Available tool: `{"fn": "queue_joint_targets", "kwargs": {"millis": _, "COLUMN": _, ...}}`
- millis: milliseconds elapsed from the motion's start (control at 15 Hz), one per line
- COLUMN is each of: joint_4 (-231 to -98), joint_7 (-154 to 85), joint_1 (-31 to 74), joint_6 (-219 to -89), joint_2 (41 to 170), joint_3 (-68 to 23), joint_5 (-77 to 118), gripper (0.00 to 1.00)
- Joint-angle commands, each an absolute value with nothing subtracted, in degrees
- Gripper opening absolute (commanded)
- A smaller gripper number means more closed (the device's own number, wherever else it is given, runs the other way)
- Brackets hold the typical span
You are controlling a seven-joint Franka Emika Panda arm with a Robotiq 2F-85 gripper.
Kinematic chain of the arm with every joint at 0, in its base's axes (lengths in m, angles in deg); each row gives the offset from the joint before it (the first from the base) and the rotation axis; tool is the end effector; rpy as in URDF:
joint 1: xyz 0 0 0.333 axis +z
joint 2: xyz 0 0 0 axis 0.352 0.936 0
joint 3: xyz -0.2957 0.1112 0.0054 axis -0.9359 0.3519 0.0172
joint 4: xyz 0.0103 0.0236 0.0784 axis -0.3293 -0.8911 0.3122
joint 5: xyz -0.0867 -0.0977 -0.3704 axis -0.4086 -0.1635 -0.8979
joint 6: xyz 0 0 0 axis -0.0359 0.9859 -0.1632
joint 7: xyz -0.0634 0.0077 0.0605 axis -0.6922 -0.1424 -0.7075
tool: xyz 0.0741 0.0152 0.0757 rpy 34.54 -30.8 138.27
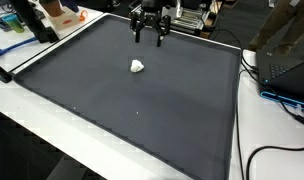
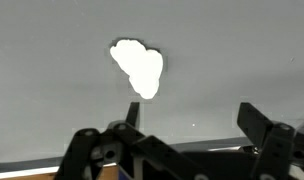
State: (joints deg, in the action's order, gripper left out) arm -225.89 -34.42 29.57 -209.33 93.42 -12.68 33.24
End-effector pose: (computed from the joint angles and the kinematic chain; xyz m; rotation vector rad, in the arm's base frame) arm 0.4443 0.0966 0.2690 -2.9224 0.0007 -0.7981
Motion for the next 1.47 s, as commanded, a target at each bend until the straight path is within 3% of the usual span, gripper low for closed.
{"fn": "queue_joint_targets", "kwargs": {"millis": 0, "joint_4": -225.0, "joint_7": -35.8, "joint_1": 28.6, "joint_6": -208.1, "joint_2": 93.4, "joint_3": -12.3, "joint_5": 31.8, "gripper": 1.0}}
{"fn": "queue_joint_targets", "kwargs": {"millis": 1400, "joint_4": -207.6, "joint_7": -36.8, "joint_1": 26.4, "joint_6": -176.8, "joint_2": 95.2, "joint_3": -14.7, "joint_5": 25.6, "gripper": 1.0}}
